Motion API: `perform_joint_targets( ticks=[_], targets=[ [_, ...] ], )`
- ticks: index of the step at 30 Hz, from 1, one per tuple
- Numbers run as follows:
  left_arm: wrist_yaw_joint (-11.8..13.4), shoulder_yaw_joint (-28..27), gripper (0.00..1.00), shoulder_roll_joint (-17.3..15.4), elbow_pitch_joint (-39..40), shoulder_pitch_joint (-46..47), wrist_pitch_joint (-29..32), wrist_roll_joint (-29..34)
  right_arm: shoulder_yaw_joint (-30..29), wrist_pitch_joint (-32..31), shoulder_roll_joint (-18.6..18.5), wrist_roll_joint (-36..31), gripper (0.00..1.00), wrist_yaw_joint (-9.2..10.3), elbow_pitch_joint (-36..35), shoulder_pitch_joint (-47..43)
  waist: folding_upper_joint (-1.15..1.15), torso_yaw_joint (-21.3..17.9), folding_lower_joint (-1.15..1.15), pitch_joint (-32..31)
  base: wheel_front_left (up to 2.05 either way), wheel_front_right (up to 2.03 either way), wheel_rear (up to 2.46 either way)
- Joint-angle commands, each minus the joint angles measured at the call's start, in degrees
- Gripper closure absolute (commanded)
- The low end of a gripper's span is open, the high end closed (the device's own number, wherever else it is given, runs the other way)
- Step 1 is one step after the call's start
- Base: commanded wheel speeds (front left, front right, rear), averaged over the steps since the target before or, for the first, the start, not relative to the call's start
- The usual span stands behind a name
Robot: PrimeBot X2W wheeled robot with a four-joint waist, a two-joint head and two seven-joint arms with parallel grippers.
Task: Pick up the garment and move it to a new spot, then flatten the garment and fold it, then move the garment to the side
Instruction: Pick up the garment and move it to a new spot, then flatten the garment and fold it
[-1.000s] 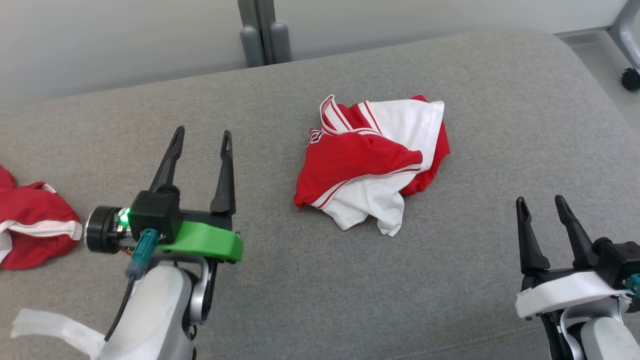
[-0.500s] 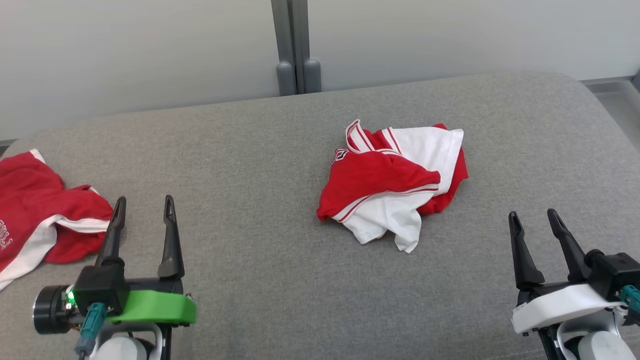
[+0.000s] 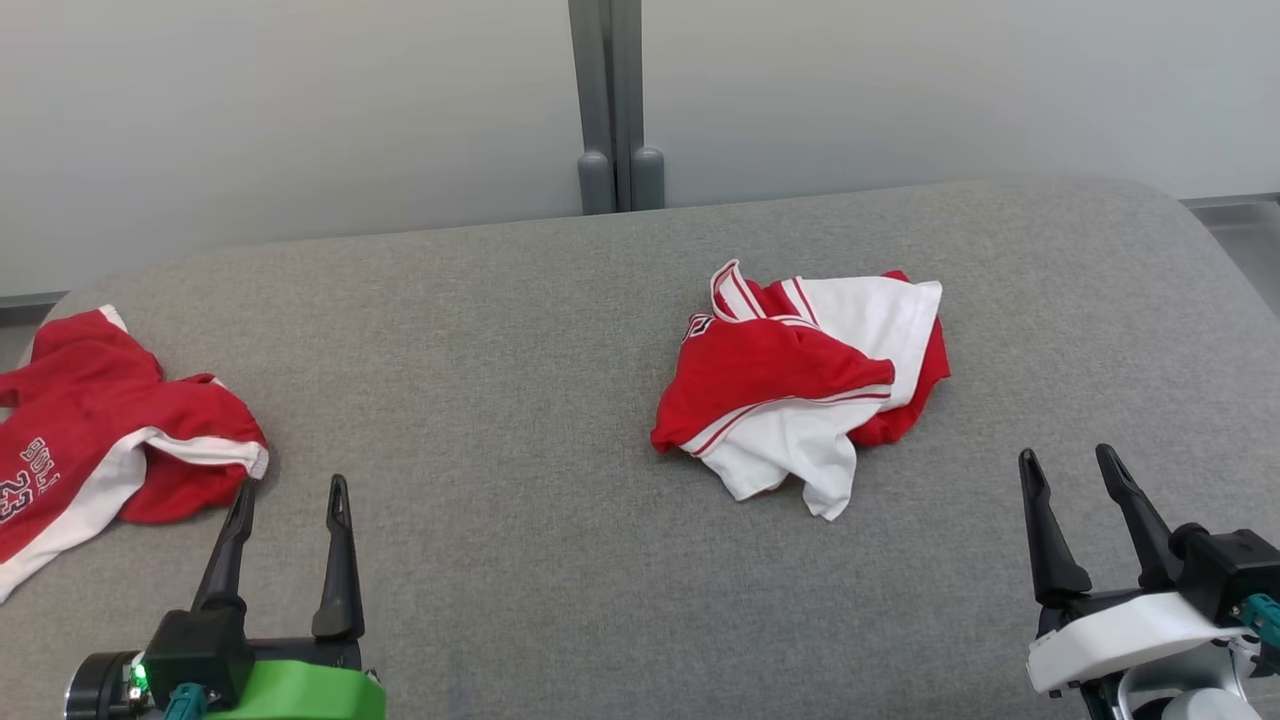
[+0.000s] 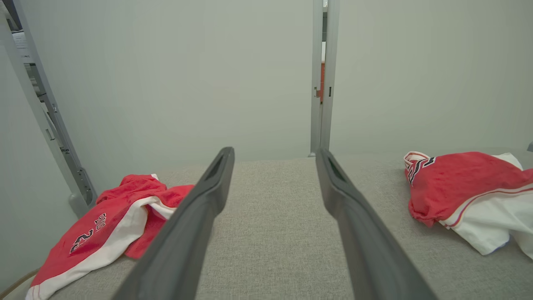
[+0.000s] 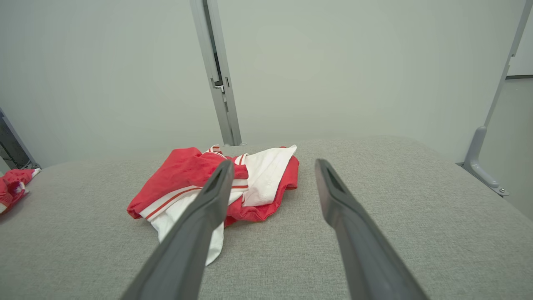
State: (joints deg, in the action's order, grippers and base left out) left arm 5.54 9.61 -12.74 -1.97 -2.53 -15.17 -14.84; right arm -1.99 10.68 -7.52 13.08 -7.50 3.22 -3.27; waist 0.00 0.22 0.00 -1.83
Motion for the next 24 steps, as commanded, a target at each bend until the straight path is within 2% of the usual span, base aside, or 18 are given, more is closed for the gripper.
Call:
perform_joint_targets(
  ticks=[1,9,16,24],
  targets=[
    [-0.4,-0.3,0.00,0.2,-0.1,-1.1,0.0,0.3,-0.1,-0.1,0.0,-0.4,0.00,0.02,-0.4,-0.5,0.00,0.2,0.00,-0.1,0.00,0.00,0.00],
    [0.2,-1.2,0.00,0.7,0.4,-3.4,0.0,1.5,-0.5,-0.5,0.4,-0.8,0.00,0.03,-1.3,-1.9,0.00,1.1,0.00,-0.7,0.00,0.00,0.00],
    [-0.9,-0.3,0.00,1.0,0.2,-4.4,0.0,1.2,-0.8,-1.0,1.0,-1.2,0.00,0.02,-2.4,-3.2,0.00,2.1,0.00,-1.1,0.00,0.00,0.00],
    [-0.9,0.5,0.00,0.8,-1.3,-3.7,0.1,1.4,-0.8,-1.1,1.2,-1.3,0.00,0.02,-3.0,-3.9,0.00,2.4,0.00,-1.0,0.00,0.00,0.00]
  ],
)
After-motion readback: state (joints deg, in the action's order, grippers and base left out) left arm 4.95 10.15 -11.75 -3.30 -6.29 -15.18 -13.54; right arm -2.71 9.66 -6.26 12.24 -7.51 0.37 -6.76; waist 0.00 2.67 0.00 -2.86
